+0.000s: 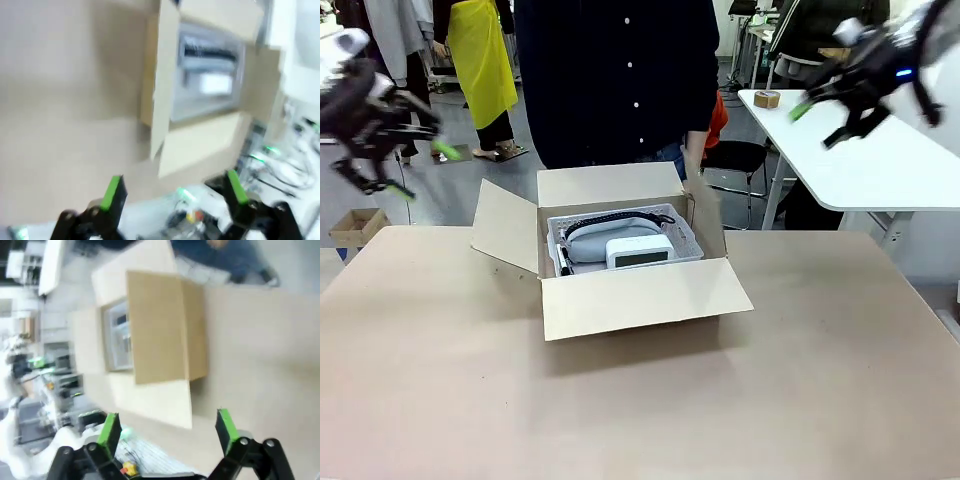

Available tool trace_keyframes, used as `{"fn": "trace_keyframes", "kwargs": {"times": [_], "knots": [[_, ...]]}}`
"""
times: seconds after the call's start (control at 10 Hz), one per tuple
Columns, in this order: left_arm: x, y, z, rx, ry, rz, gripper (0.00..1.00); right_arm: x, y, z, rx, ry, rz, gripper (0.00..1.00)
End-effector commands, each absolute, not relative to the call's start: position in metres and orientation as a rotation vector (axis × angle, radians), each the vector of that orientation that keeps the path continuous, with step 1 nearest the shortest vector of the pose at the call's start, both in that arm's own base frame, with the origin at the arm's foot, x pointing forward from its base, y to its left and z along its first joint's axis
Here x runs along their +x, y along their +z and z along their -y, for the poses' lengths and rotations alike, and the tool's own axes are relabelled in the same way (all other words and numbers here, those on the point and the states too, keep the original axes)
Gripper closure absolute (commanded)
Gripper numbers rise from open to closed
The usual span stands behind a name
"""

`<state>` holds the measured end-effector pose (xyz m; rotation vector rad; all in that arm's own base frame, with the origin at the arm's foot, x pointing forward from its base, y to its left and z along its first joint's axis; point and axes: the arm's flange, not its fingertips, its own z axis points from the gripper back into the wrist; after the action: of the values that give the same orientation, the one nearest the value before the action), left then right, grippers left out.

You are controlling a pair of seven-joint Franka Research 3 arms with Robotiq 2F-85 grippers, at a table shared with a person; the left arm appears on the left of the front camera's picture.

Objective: Pack the gift set into the box.
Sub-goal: Lift both hands away from the flaps of the Package Box, then press and hold the closed box until the human finishes sealing it.

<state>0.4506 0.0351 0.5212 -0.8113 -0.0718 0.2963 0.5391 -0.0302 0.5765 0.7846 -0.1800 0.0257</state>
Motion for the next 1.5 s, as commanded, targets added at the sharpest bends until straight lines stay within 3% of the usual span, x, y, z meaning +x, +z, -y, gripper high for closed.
{"fn": "trace_keyframes", "kwargs": {"times": [0.0,0.1,0.2,0.3,1.4], "knots": [[0.472,0.434,-0.115,-1.361,0.267,-0.265,0.0,0.536,0.506,0.107,1.183,-0.135,0.09,0.0],[0.476,0.396,-0.139,-1.551,0.363,-0.26,0.0,0.533,0.47,0.133,1.283,-0.245,0.083,0.0],[0.481,0.378,-0.144,-1.573,0.552,-0.359,0.0,0.535,0.448,0.143,1.268,-0.425,0.08,0.0],[0.434,0.437,-0.131,-1.147,0.299,0.011,0.0,0.514,0.516,0.129,1.098,-0.114,0.132,0.0],[0.434,0.437,-0.131,-1.147,0.299,0.011,0.0,0.514,0.516,0.129,1.098,-0.114,0.132,0.0]]}}
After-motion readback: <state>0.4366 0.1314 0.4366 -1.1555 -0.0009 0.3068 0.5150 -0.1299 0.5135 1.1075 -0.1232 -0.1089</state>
